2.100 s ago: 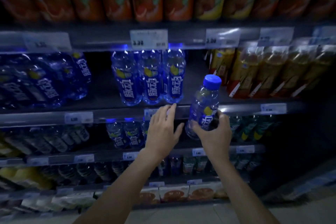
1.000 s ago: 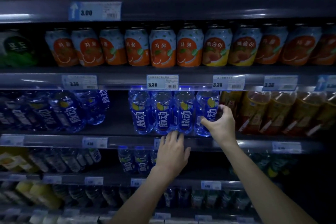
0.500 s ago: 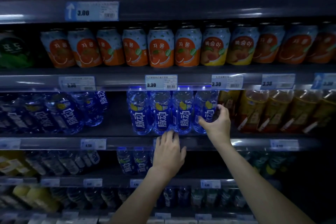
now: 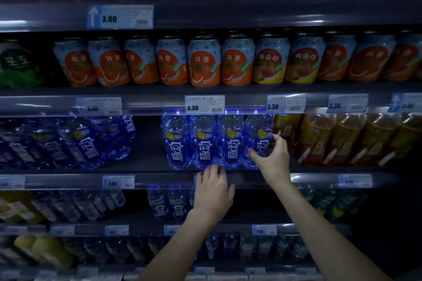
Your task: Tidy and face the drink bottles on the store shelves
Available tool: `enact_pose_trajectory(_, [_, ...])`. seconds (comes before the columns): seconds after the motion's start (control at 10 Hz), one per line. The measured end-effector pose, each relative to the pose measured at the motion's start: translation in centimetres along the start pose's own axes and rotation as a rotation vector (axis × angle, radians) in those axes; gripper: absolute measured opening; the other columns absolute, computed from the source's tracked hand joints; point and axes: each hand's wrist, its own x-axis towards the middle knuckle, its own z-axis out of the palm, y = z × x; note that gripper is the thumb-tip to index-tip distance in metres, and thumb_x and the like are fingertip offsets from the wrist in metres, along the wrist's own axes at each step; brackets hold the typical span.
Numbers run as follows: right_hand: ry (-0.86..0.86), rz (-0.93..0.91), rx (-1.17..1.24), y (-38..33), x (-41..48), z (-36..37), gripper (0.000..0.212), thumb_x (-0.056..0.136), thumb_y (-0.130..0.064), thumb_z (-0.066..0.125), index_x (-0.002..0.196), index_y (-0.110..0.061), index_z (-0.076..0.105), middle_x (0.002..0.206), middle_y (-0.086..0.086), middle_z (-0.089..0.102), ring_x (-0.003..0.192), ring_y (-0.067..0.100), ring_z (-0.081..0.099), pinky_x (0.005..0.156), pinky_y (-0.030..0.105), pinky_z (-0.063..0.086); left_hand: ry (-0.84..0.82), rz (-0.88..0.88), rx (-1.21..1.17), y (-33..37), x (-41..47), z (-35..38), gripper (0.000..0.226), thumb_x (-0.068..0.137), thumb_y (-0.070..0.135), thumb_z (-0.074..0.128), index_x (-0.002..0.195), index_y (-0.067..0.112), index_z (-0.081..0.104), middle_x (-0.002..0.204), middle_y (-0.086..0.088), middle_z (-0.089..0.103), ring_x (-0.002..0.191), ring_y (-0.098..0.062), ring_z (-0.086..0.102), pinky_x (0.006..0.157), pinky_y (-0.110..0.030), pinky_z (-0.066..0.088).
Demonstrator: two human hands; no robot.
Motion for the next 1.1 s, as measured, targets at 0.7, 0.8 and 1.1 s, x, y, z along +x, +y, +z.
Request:
enact_pose_trajectory(0.7, [0.060,0.021,-0.114,-0.4,-5.1,-0.2,0.055,0.085,-0.029,0.071,0.130,-0.008,0.050,0.122,0.004,0.054,0.113,0.017,0.052,0.092,0.030,0.044,0.053,-0.034,-0.220,-1.0,-1.0,-1.4,0.052,0.097,0.042,0.045,0.141,0.015,0.037,0.143,-0.001,0.040,0.134,-0.018,0.034,0.110,-0.038,0.030])
enact_pose_trajectory(0.8, [0.025,0.015,-0.149,-0.7,-6.0,-0.3,0.052,0.087,-0.028,0.069,0.131,-0.007,0.050,0.122,0.004,0.054,0.116,0.018,0.050,0.095,0.031,0.043,0.045,-0.041,-0.264,-1.8,-1.4,-2.0,0.053,0.097,0.042,0.046,0.141,0.014,0.038,0.139,-0.002,0.044,0.129,-0.019,0.040,0.106,-0.039,0.036])
enact_pose_trajectory(1.1, [-0.180,0.010,-0.212,-4.0,-8.9,0.1,0.051,0.087,-0.029,0.067,0.132,-0.011,0.050,0.124,0.001,0.055,0.112,0.016,0.054,0.096,0.033,0.047,-0.022,-0.059,-0.506,-5.5,-3.2,-6.3,0.062,0.095,0.037,0.054,0.146,0.008,0.031,0.143,-0.007,0.039,0.130,-0.020,0.040,0.104,-0.029,0.034])
